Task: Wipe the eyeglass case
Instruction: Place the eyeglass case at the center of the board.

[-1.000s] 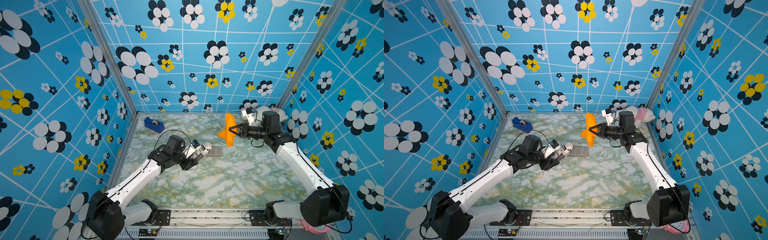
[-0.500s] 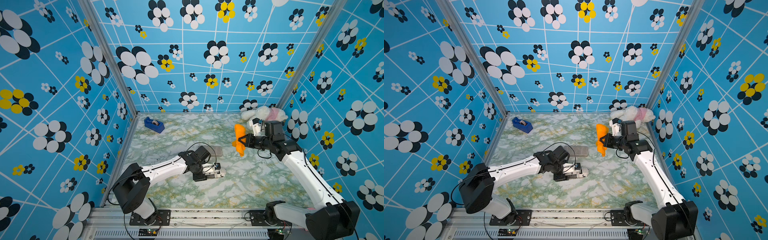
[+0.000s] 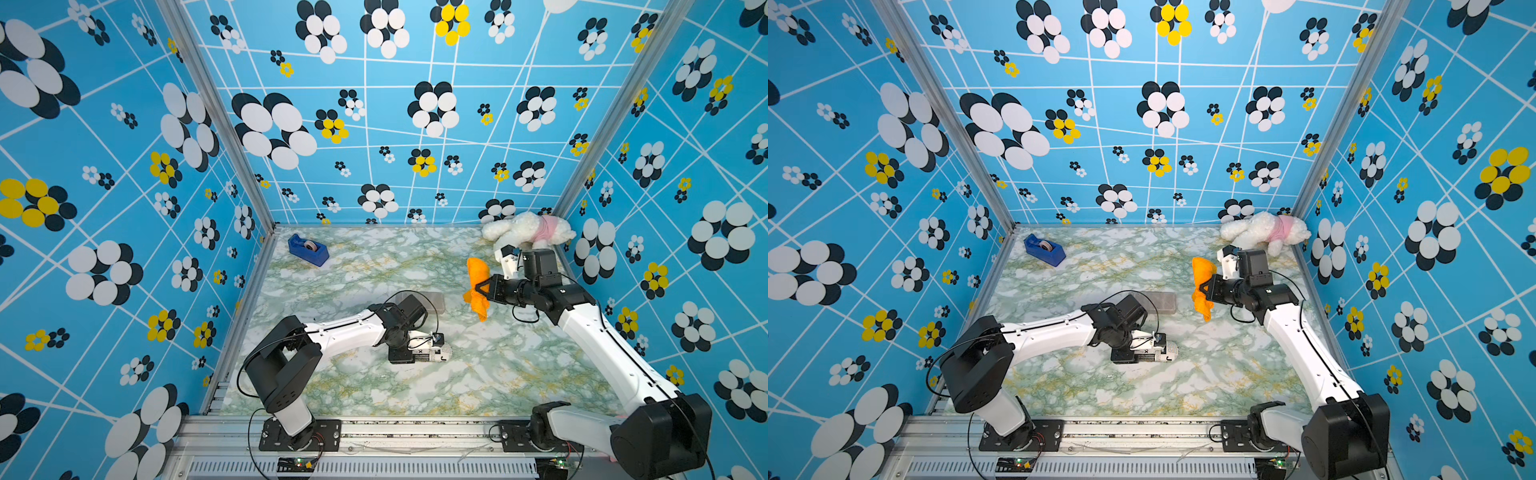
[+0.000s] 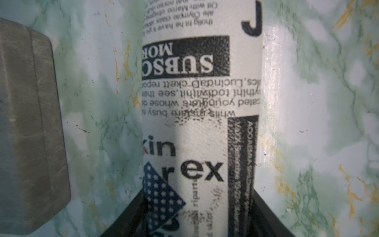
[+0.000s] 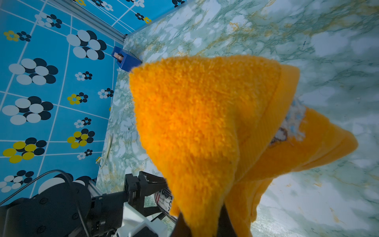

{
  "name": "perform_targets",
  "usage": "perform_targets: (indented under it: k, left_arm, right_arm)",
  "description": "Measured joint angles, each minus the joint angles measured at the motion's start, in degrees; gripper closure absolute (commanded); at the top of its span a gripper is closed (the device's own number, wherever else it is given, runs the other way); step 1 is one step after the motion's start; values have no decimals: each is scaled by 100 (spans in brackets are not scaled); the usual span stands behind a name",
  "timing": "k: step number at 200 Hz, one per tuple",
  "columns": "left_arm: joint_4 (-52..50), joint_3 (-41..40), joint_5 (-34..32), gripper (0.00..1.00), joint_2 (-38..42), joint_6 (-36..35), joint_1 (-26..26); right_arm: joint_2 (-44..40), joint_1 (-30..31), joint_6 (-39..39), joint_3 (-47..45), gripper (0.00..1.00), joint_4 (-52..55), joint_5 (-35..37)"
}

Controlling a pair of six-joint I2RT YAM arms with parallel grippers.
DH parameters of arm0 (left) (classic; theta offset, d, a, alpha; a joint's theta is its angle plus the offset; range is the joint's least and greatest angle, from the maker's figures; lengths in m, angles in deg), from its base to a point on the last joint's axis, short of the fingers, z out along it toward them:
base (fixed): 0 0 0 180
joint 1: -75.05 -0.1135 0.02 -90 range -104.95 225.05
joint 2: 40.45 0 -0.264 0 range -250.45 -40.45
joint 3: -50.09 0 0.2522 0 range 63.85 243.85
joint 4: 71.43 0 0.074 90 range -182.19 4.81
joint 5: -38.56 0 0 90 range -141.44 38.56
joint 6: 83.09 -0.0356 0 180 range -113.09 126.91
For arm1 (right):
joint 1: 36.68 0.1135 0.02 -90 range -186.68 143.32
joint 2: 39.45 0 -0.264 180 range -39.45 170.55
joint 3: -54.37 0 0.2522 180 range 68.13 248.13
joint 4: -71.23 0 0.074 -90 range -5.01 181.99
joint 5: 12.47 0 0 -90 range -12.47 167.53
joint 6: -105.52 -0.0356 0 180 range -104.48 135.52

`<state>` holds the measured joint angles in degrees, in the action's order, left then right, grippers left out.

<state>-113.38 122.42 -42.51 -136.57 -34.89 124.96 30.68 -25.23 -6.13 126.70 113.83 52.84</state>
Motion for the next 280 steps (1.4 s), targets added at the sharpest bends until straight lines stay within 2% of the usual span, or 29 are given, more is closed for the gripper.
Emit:
perform_targets:
  k: [13, 27, 45, 93, 121, 186, 194, 199, 209, 215, 251, 280]
  left_arm:
    - [31, 0, 0, 85, -9, -2, 0]
    - [105, -24, 0, 77, -9, 0, 0]
    - [168, -98, 0, 72, -9, 0, 0]
    - [164, -114, -7, 70, -140, 0, 0]
    - [160, -114, -70, 45, -181, 20, 0]
    - [142, -114, -107, 28, -181, 42, 0]
    - [144, -114, -111, 24, -181, 42, 0]
    - [146, -114, -118, 16, -181, 44, 0]
    - [160, -114, -149, 14, -181, 72, 0]
    - [168, -118, -162, 5, -181, 61, 0]
    - [136, -118, -225, 4, -42, 70, -22]
    - [33, -118, -87, 4, 723, 129, -315]
  right_arm:
    - [37, 0, 2, -4, 100, -31, 0]
    - [85, 0, 2, -15, 100, -79, 0]
    - [109, 0, 2, -81, 100, -127, 2]
    - [260, 0, 7, -111, 100, -179, 0]
    - [260, 0, 26, -133, 100, -225, 0]
    - [260, 0, 114, -186, 100, -219, 0]
    - [260, 0, 138, -186, 100, -219, 0]
    - [260, 0, 153, -186, 100, -214, 0]
    - [260, 0, 162, -186, 100, -199, 0]
    - [260, 0, 175, -186, 100, -197, 0]
    - [197, 0, 216, -186, 100, -114, 0]
    - [131, 0, 304, 4, 100, 238, 0]
